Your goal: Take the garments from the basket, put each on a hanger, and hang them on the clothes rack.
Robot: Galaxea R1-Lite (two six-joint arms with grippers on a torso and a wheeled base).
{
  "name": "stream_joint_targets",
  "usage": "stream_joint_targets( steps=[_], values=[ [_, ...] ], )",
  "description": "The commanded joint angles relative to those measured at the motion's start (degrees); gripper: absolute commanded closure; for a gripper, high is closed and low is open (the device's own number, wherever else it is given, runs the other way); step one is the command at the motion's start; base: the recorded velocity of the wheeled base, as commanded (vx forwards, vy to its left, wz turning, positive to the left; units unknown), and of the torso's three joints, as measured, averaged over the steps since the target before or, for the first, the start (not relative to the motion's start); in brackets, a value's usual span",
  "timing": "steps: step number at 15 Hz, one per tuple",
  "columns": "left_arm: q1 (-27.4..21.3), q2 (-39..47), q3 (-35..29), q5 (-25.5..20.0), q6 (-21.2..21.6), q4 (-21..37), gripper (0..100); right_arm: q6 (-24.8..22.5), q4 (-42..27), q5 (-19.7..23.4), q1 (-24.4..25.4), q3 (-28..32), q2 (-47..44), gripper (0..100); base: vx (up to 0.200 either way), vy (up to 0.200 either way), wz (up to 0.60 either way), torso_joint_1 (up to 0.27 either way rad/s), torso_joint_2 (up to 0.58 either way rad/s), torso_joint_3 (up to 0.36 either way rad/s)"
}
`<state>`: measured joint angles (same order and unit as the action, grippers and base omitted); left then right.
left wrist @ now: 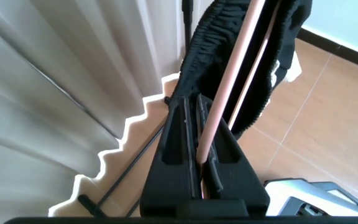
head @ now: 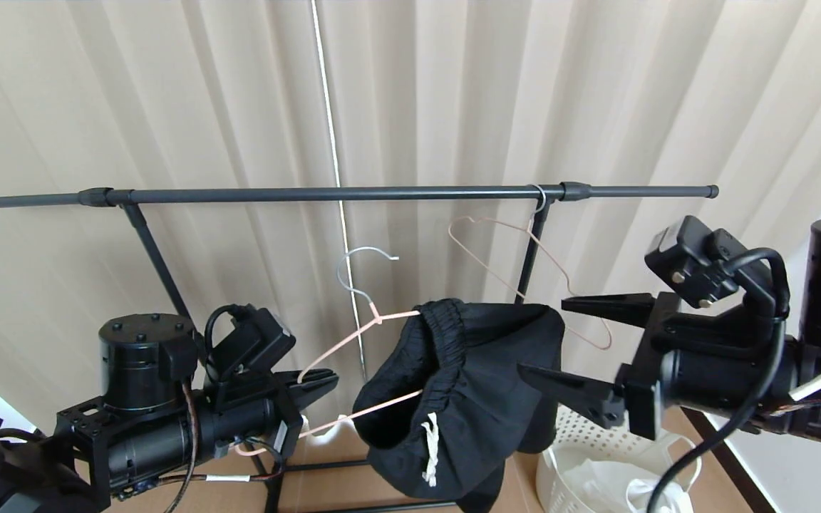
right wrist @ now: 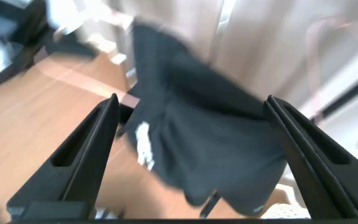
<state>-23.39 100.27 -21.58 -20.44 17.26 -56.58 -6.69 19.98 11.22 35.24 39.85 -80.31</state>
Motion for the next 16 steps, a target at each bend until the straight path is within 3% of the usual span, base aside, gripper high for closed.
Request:
stream_joint_targets(
  steps=[1,3,6,9,10,16],
  values=[
    [-0.2,-0.2,0.7,-0.1,1.4,-0.2,100,-7.5,-11.7,8.6,-8.3,7.8,3.7,0,0.000,0.000,0.00,0.000,0.00,0.000],
    [-1.9,-1.2,1.8,0.0,1.9,-0.5,100,-15.4,-30.6,12.6,-9.1,19.7,-0.7,0,0.000,0.000,0.00,0.000,0.00,0.000],
    [-4.5,-3.1,2.1,0.0,1.9,-0.6,100,-27.6,-48.0,16.1,-9.2,32.8,-8.8,0,0.000,0.000,0.00,0.000,0.00,0.000],
    [-5.8,-3.6,2.2,0.0,1.9,-0.6,100,-36.8,-49.6,19.0,-9.1,34.0,-13.6,0,0.000,0.000,0.00,0.000,0.00,0.000],
    [-6.3,-4.3,2.1,0.0,1.9,-0.6,100,-37.7,-49.6,19.0,-9.0,33.8,-15.0,0,0.000,0.000,0.00,0.000,0.00,0.000],
    [-8.3,-5.3,1.7,0.1,1.9,-0.6,100,-36.2,-48.6,19.0,-9.1,36.1,-19.7,0,0.000,0.000,0.00,0.000,0.00,0.000]
  ],
)
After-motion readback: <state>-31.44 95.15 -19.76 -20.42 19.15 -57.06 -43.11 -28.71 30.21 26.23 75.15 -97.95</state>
